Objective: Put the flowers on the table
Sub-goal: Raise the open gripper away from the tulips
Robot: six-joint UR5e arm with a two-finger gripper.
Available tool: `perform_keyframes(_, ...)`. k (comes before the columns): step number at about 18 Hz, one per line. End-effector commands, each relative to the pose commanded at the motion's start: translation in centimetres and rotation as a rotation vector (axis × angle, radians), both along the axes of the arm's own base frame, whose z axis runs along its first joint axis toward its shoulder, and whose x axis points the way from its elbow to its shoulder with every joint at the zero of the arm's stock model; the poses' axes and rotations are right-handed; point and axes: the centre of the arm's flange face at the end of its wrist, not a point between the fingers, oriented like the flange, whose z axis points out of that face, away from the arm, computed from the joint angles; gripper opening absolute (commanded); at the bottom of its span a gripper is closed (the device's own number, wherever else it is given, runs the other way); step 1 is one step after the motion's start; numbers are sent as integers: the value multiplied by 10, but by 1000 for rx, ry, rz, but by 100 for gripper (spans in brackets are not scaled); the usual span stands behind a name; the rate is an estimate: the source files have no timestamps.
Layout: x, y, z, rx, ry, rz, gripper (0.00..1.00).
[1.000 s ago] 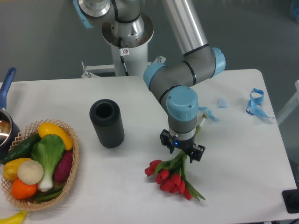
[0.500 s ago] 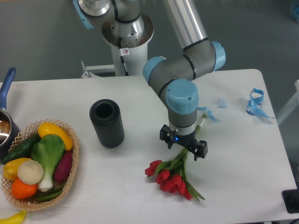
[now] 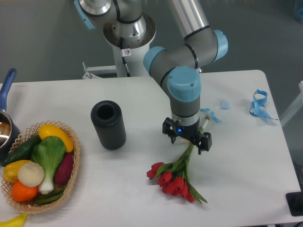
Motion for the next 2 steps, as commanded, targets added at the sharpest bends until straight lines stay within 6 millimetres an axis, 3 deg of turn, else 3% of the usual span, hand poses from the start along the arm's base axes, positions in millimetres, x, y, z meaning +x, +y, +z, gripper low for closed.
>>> perform_keyframes(2,0,0,0,5,6,1,100)
